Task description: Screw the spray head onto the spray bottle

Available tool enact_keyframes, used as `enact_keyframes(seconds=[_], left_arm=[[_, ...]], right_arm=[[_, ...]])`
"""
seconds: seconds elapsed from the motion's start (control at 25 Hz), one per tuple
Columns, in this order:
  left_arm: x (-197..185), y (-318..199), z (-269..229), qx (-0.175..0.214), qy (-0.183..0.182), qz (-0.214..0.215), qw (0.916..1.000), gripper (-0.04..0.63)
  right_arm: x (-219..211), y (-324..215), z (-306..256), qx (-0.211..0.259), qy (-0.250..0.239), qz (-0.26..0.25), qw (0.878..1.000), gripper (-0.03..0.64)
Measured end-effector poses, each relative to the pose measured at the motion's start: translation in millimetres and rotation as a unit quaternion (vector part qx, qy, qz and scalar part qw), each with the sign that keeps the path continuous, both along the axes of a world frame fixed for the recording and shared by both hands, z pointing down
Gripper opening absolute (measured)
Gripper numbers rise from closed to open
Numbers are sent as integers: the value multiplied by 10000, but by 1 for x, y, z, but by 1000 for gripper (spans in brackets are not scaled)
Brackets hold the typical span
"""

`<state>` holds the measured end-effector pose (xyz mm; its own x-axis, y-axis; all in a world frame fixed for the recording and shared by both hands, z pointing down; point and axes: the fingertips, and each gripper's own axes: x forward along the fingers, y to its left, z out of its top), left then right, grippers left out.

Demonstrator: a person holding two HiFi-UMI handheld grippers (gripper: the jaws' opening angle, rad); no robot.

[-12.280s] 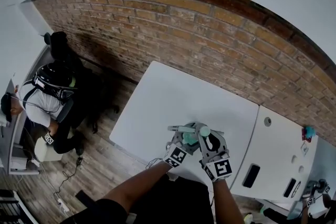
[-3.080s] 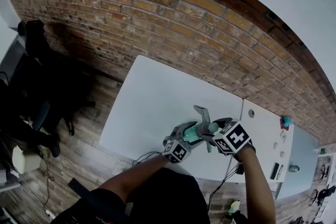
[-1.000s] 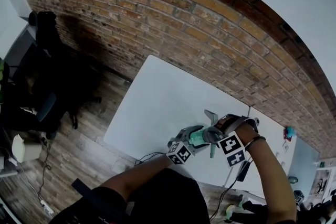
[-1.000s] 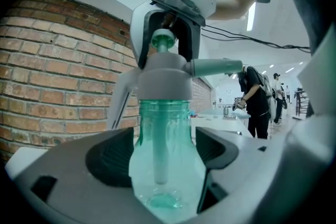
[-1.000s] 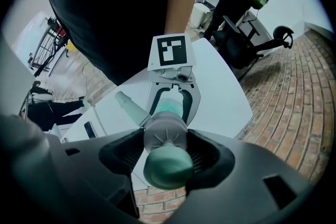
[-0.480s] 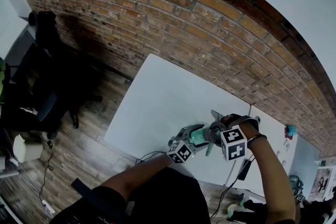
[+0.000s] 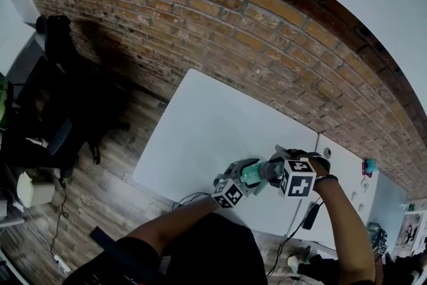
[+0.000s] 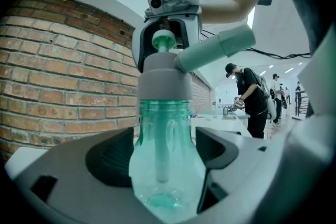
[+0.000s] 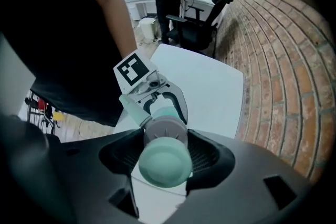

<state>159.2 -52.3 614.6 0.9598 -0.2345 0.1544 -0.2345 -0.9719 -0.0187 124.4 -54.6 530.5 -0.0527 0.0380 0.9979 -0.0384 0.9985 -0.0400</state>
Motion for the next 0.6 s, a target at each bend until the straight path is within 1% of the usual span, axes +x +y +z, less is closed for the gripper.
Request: enact_keyframes(seconds=[0.08,0.32,0.48,0.6], left_arm=[[-1,0,0,9,3,-2,10000,350],[0,0,1,22,16,-9,10000,350],[1,0,0,15,16,-4,10000,350],[1,-1,1,18,14,2,10000,350]], right_arm=[[-1,-2,0,1,-66,284,9996,261],[0,-3,1,-23,-24,553,9985,261],[1,-5,1,-72,-19,1051,9944,261],[1,-7,1,-99,-77,1479,9889,261]])
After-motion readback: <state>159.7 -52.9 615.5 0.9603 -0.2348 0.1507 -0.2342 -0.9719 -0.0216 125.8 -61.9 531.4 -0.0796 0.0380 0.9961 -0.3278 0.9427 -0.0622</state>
